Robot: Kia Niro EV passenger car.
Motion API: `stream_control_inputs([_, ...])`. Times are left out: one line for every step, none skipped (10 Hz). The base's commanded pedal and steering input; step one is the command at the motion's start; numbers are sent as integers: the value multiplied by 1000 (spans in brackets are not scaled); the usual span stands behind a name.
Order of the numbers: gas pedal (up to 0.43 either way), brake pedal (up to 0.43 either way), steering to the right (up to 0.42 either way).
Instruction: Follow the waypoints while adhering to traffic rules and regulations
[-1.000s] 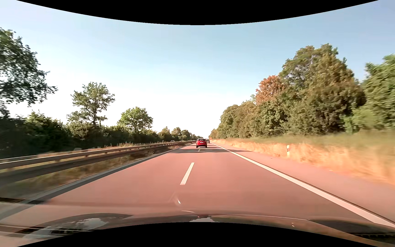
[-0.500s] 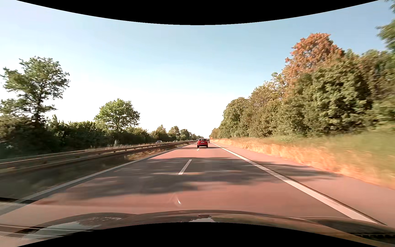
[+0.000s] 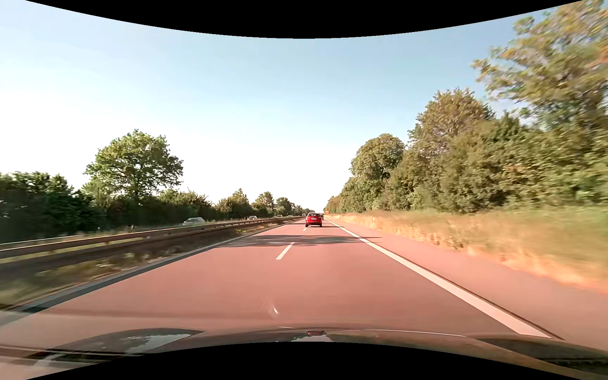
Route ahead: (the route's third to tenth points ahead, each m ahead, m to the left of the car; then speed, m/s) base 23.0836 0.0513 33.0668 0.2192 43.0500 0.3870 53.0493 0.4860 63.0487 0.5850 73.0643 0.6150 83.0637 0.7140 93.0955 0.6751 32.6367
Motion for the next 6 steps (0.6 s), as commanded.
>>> stream_control_inputs([260,6,-4])
stream_control_inputs([240,6,-4])
stream_control_inputs([240,12,-3])
stream_control_inputs([228,6,-2])
stream_control_inputs([228,6,-2])
stream_control_inputs([228,6,-1])
